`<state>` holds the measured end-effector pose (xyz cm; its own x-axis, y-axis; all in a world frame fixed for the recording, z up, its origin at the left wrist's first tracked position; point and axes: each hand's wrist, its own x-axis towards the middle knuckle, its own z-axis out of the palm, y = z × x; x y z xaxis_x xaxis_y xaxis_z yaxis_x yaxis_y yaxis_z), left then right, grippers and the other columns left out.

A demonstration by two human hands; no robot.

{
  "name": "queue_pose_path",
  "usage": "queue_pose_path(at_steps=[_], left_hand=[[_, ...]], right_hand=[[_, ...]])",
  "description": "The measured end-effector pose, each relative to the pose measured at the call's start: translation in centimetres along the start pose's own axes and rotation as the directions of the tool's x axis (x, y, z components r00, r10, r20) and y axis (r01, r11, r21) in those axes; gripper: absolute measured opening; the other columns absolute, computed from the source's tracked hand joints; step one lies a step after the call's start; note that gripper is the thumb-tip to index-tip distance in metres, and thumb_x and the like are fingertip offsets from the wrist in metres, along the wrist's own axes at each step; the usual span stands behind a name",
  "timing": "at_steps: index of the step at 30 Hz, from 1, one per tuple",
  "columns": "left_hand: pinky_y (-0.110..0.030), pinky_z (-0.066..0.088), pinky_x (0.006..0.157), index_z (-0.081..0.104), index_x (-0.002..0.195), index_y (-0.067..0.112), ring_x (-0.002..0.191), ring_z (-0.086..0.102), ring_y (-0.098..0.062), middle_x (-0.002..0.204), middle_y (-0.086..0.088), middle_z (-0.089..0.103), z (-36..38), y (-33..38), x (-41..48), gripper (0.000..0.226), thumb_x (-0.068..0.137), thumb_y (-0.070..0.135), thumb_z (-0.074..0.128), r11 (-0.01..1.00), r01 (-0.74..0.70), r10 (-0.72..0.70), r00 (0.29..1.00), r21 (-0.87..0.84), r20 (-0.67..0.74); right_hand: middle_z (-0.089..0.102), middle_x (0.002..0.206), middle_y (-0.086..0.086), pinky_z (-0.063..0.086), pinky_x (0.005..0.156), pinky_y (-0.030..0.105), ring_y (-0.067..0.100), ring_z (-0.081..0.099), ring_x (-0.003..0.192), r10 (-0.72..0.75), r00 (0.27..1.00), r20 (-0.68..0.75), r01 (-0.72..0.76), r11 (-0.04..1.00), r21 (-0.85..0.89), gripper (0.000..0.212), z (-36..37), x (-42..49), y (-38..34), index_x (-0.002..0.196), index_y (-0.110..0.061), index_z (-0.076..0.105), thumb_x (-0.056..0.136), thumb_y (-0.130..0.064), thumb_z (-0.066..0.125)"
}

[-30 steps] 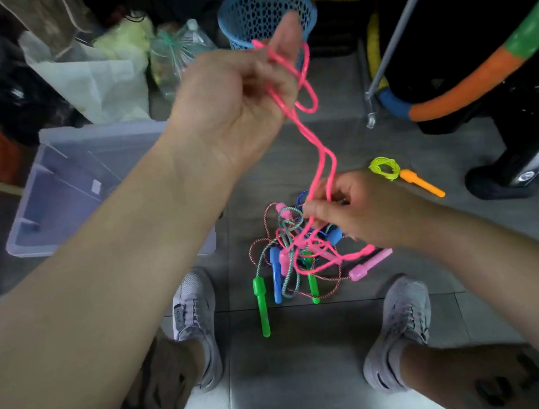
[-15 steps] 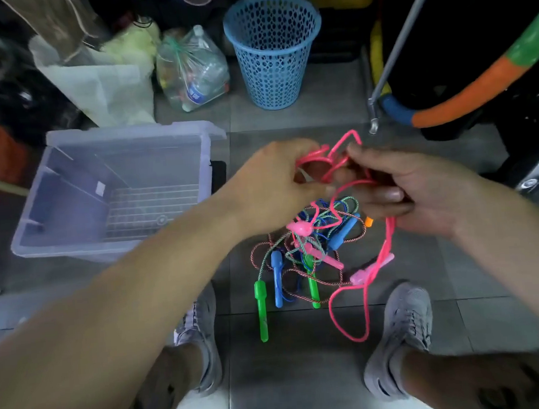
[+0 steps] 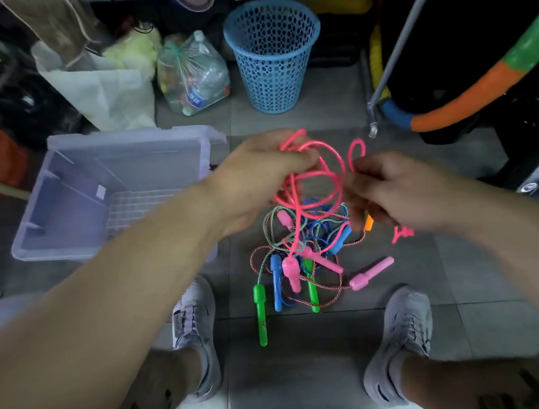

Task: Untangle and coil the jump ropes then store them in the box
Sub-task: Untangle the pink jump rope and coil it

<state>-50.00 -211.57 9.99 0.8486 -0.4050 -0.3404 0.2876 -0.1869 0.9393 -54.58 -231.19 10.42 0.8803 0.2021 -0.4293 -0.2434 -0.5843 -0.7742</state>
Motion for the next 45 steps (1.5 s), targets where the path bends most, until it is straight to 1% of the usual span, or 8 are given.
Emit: queue_pose_path(at_steps=[6, 13, 21, 26, 30, 34, 41, 45], left_hand=[[-0.009, 0.044, 0.058, 0.063, 0.130, 0.015, 0.071, 0.063, 0.005, 0.094, 0.007, 0.071, 1.1, -0.7, -0.8, 0.038, 0.093, 0.009, 0.067, 0.994, -0.046, 0.022, 0.972, 0.096, 0.235], [-0.036, 0.053, 0.071, 0.073, 0.080, 0.028, 0.068, 0.060, -0.009, 0.075, 0.000, 0.073, -0.1, -0.8, -0.7, 0.012, 0.088, 0.036, 0.074, 0.816, -0.137, -0.059, 0.946, 0.561, 0.317], [-0.020, 0.027, 0.040, 0.061, 0.073, 0.010, 0.047, 0.041, -0.015, 0.064, -0.007, 0.062, -2.3, 0.3, 0.6, 0.022, 0.095, 0.012, 0.060, 0.975, 0.009, -0.088, 0.933, -0.222, -0.350], [-0.019, 0.034, 0.046, 0.062, 0.067, 0.016, 0.048, 0.050, -0.014, 0.065, -0.003, 0.068, -3.9, -0.3, 0.7, 0.023, 0.089, 0.014, 0.058, 0.997, 0.037, -0.072, 0.778, -0.069, -0.624], [-0.019, 0.040, 0.047, 0.064, 0.069, 0.015, 0.048, 0.055, -0.010, 0.070, -0.011, 0.067, -2.7, -0.8, 0.1, 0.025, 0.094, 0.020, 0.064, 0.994, 0.064, -0.028, 0.929, 0.087, -0.369], [-0.020, 0.041, 0.047, 0.060, 0.096, 0.017, 0.055, 0.061, -0.012, 0.093, -0.010, 0.075, -0.2, -0.3, -1.2, 0.016, 0.099, 0.033, 0.059, 0.994, -0.036, 0.033, 0.999, 0.103, 0.033], [-0.012, 0.040, 0.046, 0.051, 0.117, -0.007, 0.054, 0.053, -0.007, 0.090, -0.025, 0.058, 2.0, 1.5, -2.3, 0.044, 0.094, 0.031, 0.056, 0.997, -0.078, 0.070, 0.948, 0.014, 0.309], [-0.013, 0.035, 0.043, 0.055, 0.107, 0.002, 0.048, 0.050, -0.006, 0.089, -0.014, 0.072, 2.0, 1.5, -1.6, 0.025, 0.098, 0.025, 0.060, 0.990, -0.101, 0.081, 0.980, 0.102, 0.184]], right_hand=[[0.074, 0.066, -0.010, 0.043, 0.051, 0.024, 0.005, 0.052, 0.047, -0.012, 0.985, 0.171, 0.068, 0.942, -0.327, 0.027, 0.7, -0.6, -0.2, 0.089, -0.027, 0.066, 0.103, -0.041, 0.047], [0.066, 0.053, -0.007, 0.035, 0.042, 0.016, 0.002, 0.046, 0.040, -0.066, 0.998, 0.018, 0.068, 0.992, -0.109, 0.017, -0.6, -1.0, -0.8, 0.075, -0.016, 0.071, 0.088, -0.027, 0.073], [0.072, 0.065, 0.005, 0.058, 0.067, 0.043, 0.024, 0.072, 0.064, 0.203, 0.968, 0.149, -0.142, 0.928, -0.343, 0.018, -1.6, -0.8, 1.8, 0.076, -0.013, 0.062, 0.087, -0.023, 0.073], [0.072, 0.073, 0.004, 0.050, 0.068, 0.033, 0.019, 0.066, 0.069, 0.169, 0.986, -0.008, -0.151, 0.857, -0.493, 0.026, -2.6, -0.6, 2.1, 0.082, -0.015, 0.071, 0.094, -0.037, 0.064], [0.072, 0.069, 0.001, 0.053, 0.083, 0.042, 0.020, 0.071, 0.074, 0.001, 0.981, -0.196, 0.004, 1.000, 0.028, 0.029, -2.5, -0.6, 1.0, 0.082, -0.015, 0.071, 0.100, -0.032, 0.055], [0.055, 0.056, 0.002, 0.057, 0.052, 0.035, 0.020, 0.066, 0.049, 0.019, 0.966, -0.258, 0.150, 0.770, 0.620, 0.023, -1.4, -0.9, -2.1, 0.091, -0.012, 0.059, 0.103, -0.027, 0.047], [0.056, 0.063, 0.003, 0.051, 0.047, 0.027, 0.017, 0.060, 0.052, 0.045, 0.970, -0.240, 0.170, 0.583, 0.795, 0.023, -1.4, -0.1, -4.7, 0.085, -0.015, 0.066, 0.098, -0.033, 0.058], [0.053, 0.059, 0.000, 0.044, 0.043, 0.021, 0.013, 0.049, 0.043, 0.025, 0.937, -0.349, 0.218, 0.739, 0.638, 0.022, -2.0, 0.2, -4.3, 0.089, -0.014, 0.066, 0.100, -0.031, 0.057]])
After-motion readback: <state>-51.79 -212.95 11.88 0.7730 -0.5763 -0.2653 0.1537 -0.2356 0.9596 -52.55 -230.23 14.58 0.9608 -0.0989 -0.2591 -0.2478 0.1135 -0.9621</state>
